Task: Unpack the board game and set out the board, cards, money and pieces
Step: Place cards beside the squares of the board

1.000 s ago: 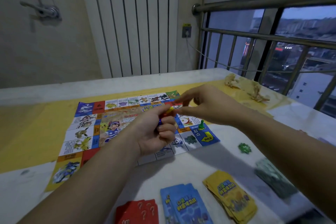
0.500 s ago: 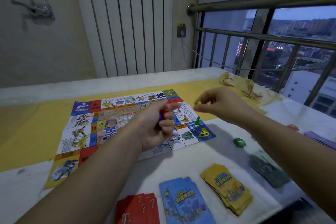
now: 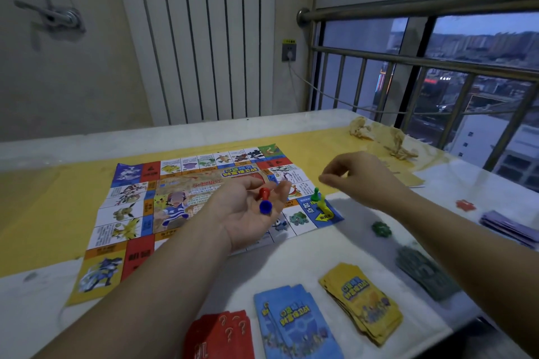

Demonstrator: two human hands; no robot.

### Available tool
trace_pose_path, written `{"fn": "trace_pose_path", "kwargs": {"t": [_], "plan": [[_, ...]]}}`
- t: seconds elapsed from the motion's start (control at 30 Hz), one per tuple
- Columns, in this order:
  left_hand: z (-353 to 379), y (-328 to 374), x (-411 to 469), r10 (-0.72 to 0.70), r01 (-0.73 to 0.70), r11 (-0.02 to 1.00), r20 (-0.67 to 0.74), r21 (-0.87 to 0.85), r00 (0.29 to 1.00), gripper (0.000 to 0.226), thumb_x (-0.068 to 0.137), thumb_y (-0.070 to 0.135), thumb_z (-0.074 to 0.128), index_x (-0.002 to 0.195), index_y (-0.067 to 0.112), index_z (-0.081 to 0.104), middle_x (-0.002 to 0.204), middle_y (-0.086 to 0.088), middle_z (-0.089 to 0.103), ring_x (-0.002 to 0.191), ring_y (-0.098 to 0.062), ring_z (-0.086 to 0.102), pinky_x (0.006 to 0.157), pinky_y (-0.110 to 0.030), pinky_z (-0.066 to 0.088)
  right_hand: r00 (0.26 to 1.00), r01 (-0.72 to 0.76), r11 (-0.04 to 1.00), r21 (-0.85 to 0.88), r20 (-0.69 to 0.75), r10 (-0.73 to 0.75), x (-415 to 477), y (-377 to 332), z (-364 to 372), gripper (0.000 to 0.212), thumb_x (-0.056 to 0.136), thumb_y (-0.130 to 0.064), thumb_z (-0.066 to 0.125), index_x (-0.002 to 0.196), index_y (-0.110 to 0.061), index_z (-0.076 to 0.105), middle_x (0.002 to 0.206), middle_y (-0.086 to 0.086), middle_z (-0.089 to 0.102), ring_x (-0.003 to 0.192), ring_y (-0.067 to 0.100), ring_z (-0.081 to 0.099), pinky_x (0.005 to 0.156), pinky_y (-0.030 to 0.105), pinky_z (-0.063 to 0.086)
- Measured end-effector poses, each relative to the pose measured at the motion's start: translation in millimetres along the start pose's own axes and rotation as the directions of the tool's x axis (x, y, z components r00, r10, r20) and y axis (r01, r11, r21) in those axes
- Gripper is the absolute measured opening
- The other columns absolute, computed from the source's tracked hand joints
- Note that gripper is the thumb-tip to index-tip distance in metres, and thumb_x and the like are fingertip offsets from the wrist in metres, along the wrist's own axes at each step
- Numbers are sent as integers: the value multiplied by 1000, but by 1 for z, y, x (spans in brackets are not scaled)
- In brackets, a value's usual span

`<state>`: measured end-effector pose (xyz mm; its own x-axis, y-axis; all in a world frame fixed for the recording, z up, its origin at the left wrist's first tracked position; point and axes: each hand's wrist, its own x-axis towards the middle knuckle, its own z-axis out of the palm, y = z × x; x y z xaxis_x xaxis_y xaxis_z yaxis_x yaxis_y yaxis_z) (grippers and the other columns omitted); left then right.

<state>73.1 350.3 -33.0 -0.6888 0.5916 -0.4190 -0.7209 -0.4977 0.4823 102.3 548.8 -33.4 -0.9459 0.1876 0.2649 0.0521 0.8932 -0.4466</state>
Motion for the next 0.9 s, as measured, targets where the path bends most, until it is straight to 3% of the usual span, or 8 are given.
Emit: {"fn": "trace_pose_path", "kwargs": {"t": [0.07, 0.13, 0.3, 0.43, 0.53, 0.63, 0.77, 0.9], "plan": [[1, -4, 0, -7, 7, 1000, 13, -20, 1000, 33, 98, 9, 37, 123, -12, 44, 101, -26, 62, 82, -30, 62, 57, -40, 56, 994, 107, 993, 59, -42, -105, -6, -20, -11, 13, 88, -29, 63, 95, -21, 71, 85, -12, 65, 71, -6, 53, 58, 6, 36], [0, -6, 1, -13, 14, 1000, 38, -22, 999, 31, 99, 11, 36, 118, -11, 47, 92, -25, 63, 77, -28, 62, 55, -35, 57, 964, 257, 962, 92, 40, -261, -17, -45, -17, 14, 87, -29, 65, 98, -22, 72, 85, -14, 65, 68, -12, 54, 61, 6, 36], [4, -8, -5, -26, 20, 992, 51, 125, 998, 35, 97, 8, 33, 75, -9, 54, 55, -16, 56, 39, -19, 57, 33, -15, 41, 873, 443, 896, 39, 207, -441, -34, -76, 1, 22, 84, -32, 68, 102, -22, 73, 89, -7, 71, 70, 0, 57, 64, 18, 45], [6, -10, -8, -12, 3, 993, 77, 117, 997, 28, 94, 2, 28, 79, -7, 51, 55, -11, 49, 36, -17, 48, 31, -14, 32, 879, 416, 909, 17, 249, -407, -30, -75, 2, 18, 86, -27, 67, 99, -18, 74, 90, -2, 72, 75, 6, 57, 68, 21, 44], [5, -10, -2, 38, -45, 989, 53, 139, 998, 30, 95, -3, 28, 115, -5, 49, 79, -15, 56, 60, -20, 52, 40, -19, 41, 890, 396, 918, -16, 253, -380, -30, -69, -5, 17, 85, -26, 68, 100, -21, 74, 93, -5, 72, 79, 4, 57, 68, 14, 41], [7, -15, -1, 83, -92, 968, 45, 234, 996, 38, 97, -4, 32, 133, -5, 44, 88, -17, 60, 73, -22, 57, 53, -27, 54, 883, 413, 909, -63, 272, -382, -33, -65, -9, 16, 87, -23, 66, 102, -23, 73, 97, -6, 72, 89, 6, 60, 79, 23, 46], [10, -11, -5, 142, -147, 944, 36, 294, 989, 30, 99, -1, 32, 123, 1, 50, 75, -14, 69, 82, -27, 65, 77, -43, 50, 922, 365, 918, -153, 196, -334, -31, -46, -18, 23, 95, -18, 53, 113, -17, 68, 106, -1, 67, 85, 9, 55, 71, 17, 39], [15, -4, -8, 168, -189, 902, 89, 387, 982, 17, 99, 5, 40, 101, 2, 56, 78, -9, 73, 68, -15, 71, 64, -29, 59, 980, 140, 989, -55, 153, -130, -26, -10, -23, 21, 98, -18, 49, 110, -14, 64, 106, -2, 65, 65, -5, 46, 59, 2, 35]]}}
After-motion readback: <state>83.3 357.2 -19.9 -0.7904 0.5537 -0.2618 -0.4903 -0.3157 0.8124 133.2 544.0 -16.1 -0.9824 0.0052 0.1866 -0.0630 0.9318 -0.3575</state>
